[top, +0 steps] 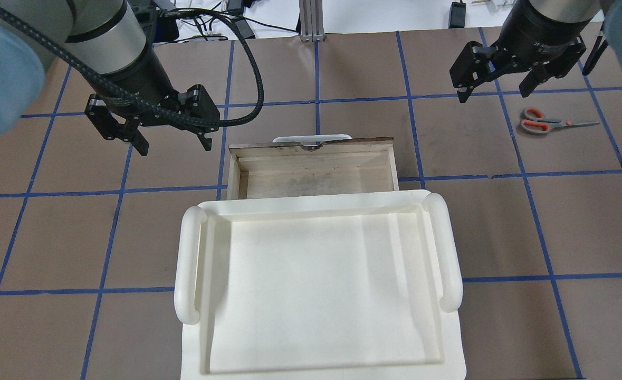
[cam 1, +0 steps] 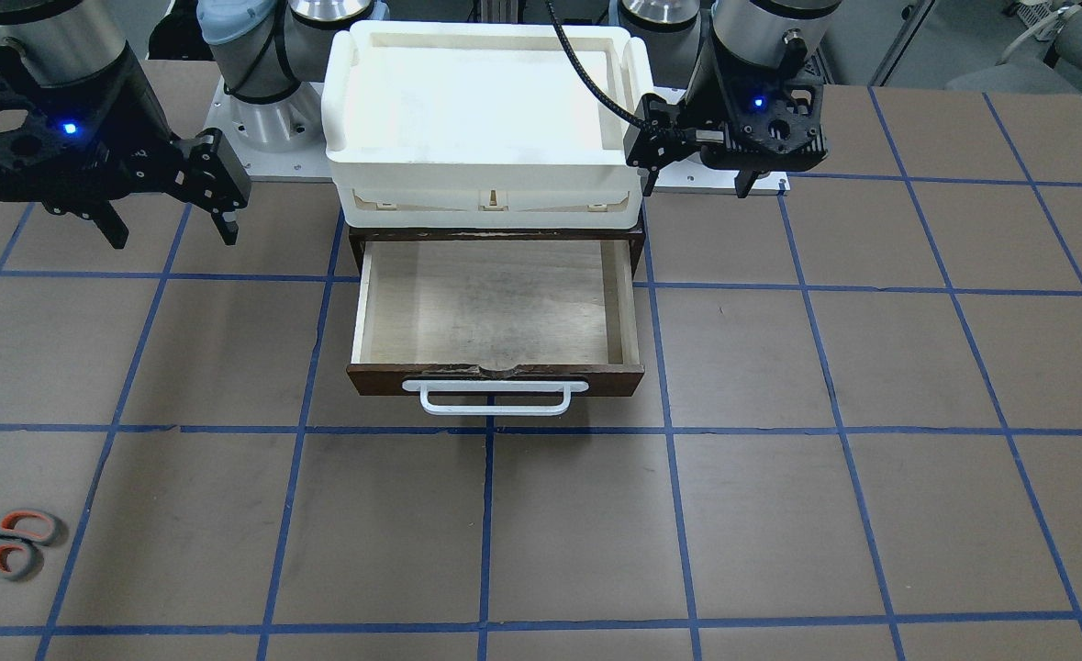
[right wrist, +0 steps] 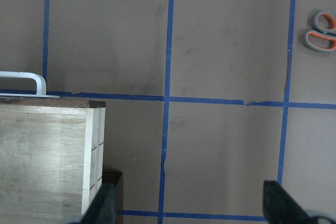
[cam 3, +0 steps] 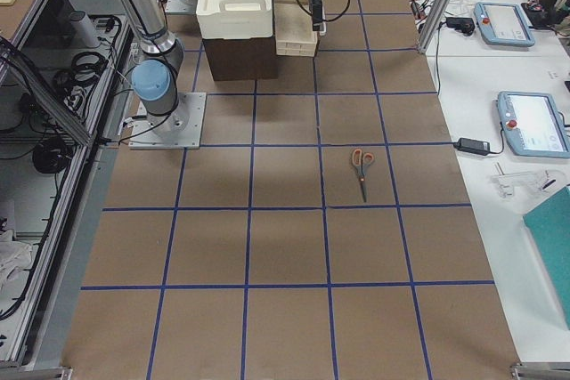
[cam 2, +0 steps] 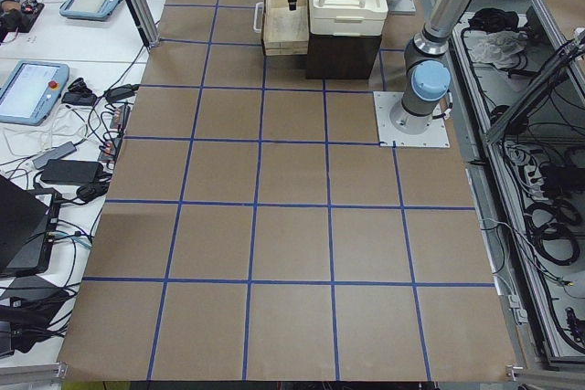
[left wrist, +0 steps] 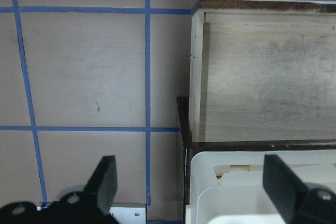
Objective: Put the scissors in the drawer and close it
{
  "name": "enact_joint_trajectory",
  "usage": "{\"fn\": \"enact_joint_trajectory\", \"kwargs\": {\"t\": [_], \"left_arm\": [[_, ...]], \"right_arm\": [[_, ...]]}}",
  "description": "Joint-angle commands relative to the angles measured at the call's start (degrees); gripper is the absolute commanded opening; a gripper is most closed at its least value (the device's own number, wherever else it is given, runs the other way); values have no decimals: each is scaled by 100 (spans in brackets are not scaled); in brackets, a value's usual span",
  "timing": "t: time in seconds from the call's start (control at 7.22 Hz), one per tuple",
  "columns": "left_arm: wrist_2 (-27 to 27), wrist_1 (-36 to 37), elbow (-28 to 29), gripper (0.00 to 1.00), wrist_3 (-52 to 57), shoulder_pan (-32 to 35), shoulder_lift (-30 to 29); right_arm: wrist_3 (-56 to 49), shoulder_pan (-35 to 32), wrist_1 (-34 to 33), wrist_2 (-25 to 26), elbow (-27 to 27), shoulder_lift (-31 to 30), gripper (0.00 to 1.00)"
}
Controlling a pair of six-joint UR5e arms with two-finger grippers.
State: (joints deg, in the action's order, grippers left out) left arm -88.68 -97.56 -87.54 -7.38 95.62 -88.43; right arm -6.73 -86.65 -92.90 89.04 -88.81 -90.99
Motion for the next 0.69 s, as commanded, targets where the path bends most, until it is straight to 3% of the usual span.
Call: {"fn": "enact_joint_trajectory", "kwargs": {"t": [0.0, 0.28, 0.55], "left_arm": [[0, 0, 0, 100, 0, 0, -8], [0, -9, 0, 100, 0, 0, 1], [0, -9, 0, 100, 0, 0, 1]], "right_arm": [[-108, 16, 17, -18, -4, 2, 100], [-608, 42, -18, 8, -13, 11, 100], [-1806, 321, -114, -53, -4, 98, 100]]}}
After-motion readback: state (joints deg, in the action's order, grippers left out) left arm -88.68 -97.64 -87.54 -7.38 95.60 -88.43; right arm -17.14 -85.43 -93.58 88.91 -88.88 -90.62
